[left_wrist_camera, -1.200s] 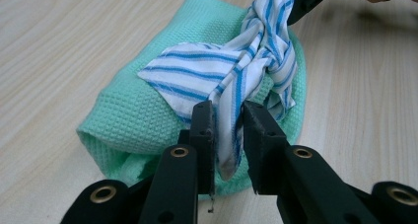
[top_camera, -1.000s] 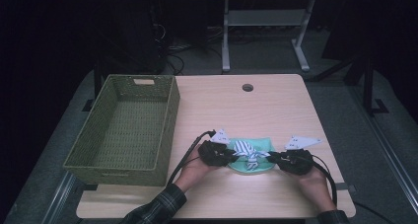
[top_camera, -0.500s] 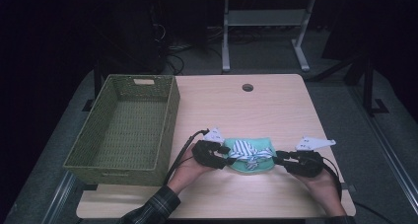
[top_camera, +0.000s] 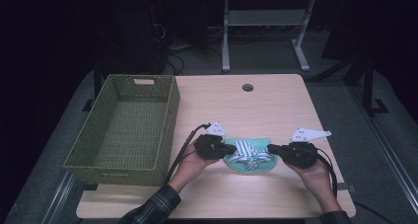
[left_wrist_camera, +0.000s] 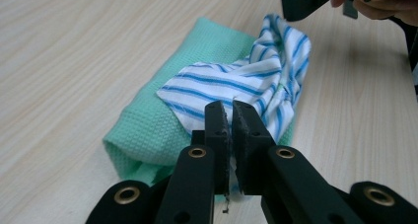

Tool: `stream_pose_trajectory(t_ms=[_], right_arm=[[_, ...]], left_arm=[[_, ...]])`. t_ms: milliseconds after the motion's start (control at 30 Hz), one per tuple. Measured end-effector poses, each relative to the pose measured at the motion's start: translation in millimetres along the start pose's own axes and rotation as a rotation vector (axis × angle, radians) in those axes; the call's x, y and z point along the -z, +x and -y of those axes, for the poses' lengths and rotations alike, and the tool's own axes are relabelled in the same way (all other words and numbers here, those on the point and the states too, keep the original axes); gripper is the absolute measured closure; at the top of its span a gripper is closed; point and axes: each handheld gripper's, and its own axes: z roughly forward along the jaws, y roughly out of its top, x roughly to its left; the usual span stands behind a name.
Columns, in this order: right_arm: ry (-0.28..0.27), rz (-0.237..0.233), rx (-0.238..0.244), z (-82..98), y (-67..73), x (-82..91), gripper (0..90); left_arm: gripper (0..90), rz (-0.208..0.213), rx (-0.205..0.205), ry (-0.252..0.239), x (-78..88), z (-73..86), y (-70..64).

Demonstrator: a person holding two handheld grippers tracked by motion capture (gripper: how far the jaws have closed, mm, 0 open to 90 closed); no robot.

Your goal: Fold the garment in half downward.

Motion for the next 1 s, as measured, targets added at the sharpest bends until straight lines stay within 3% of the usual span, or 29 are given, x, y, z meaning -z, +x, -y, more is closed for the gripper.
stream_pose_trajectory(t_ms=[100, 533, 600, 667, 867, 1000], right_arm=[[0.052, -0.017, 0.000, 4.5, 2.6, -10.2, 89.0], [0.138, -0.037, 0.002, 28.8, 6.2, -20.1, 89.5], [0.139, -0.037, 0.004, 29.0, 5.8, -19.9, 89.5], [0.106, -0.029, -0.003, 24.9, 4.6, -14.6, 89.5], [0.061, -0.010, -0.003, 8.0, -2.4, -10.8, 89.5], [0.066, 0.010, -0.008, -2.4, -14.5, -25.8, 89.6]], left_arm=[[84.8, 0.012, -0.013, 0.037, -10.0, 3.5, -4.3], [83.4, 0.026, -0.021, 0.092, -24.1, 14.2, -10.4], [80.9, 0.021, -0.020, 0.088, -22.7, 13.6, -10.8], [79.7, 0.017, -0.018, 0.059, -14.9, 8.0, -10.5], [80.8, -0.047, -0.044, 0.028, -1.1, -7.1, -2.0], [82.9, -0.098, -0.024, 0.021, -0.6, -15.2, 14.2]])
